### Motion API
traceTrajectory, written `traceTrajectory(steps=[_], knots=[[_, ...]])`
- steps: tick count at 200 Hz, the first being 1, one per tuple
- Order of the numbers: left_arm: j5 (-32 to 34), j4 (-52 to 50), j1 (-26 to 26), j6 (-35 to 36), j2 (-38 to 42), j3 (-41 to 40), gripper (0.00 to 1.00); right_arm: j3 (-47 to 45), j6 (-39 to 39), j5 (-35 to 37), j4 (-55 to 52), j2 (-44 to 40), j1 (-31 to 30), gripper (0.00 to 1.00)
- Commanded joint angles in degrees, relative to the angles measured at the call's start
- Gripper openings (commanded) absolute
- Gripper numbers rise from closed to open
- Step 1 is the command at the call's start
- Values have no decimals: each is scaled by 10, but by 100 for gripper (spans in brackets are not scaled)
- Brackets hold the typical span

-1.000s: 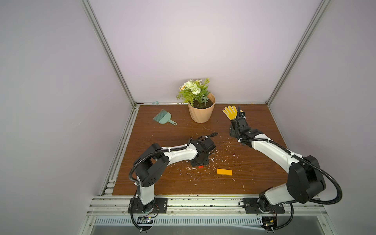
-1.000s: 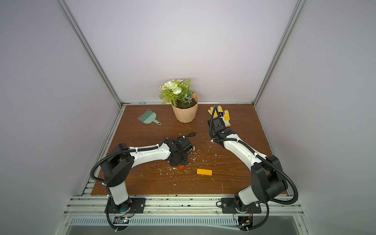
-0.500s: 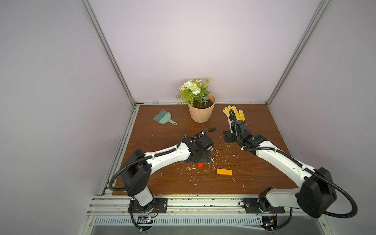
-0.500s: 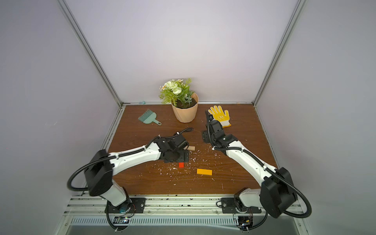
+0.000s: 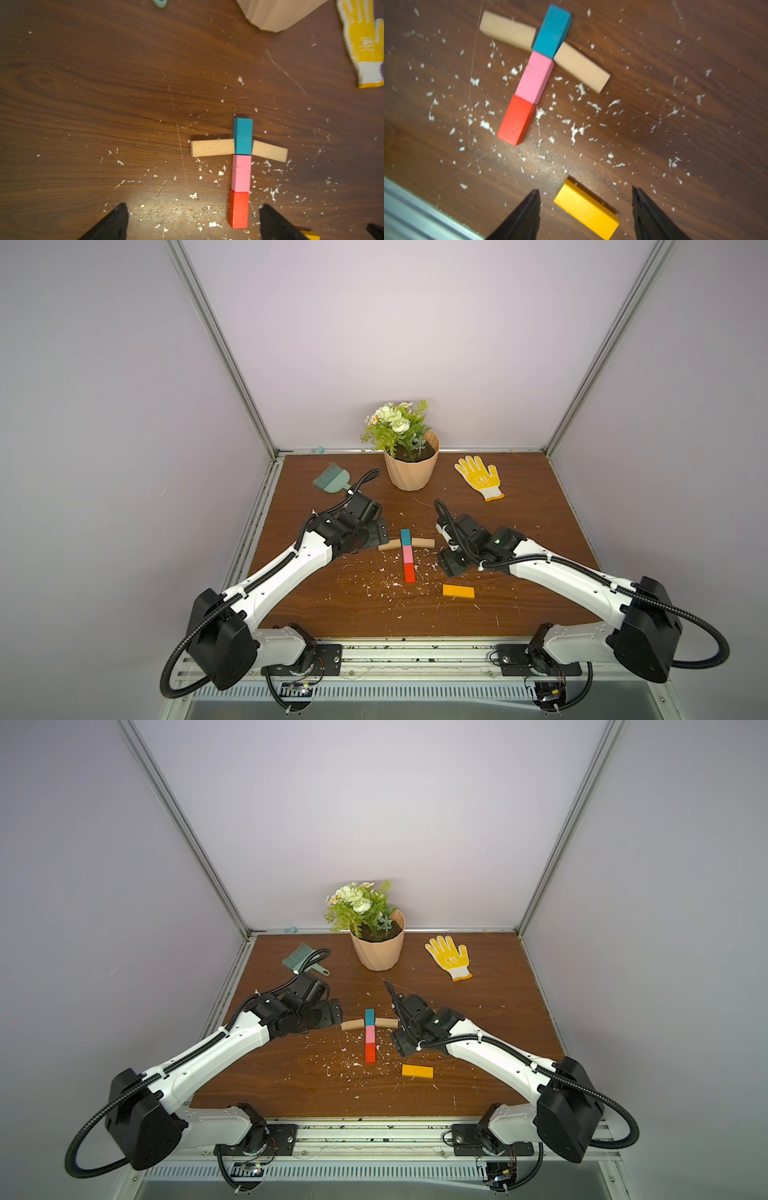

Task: Assemble the letter t with building blocks
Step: Pick up the building block from the center of the board.

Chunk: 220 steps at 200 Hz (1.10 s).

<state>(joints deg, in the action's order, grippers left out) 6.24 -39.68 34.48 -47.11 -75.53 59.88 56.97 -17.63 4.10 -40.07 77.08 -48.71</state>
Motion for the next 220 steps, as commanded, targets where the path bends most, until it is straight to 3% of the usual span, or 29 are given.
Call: traceTrajectory(steps=[1,37,88,220], knots=[[-1,-6,-10,18,-17,0,98,-4,-3,-17,-38,3,-15,75],[-13,0,-34,32,-30,0,99,-34,-26,-9,-56,18,-22,81],[-50,13,-81,48,-24,-22,99,-77,-46,-7,-37,42,-51,81],[-65,27,-86,39,-15,-39,99,-75,-14,18,2,112,-55,78]])
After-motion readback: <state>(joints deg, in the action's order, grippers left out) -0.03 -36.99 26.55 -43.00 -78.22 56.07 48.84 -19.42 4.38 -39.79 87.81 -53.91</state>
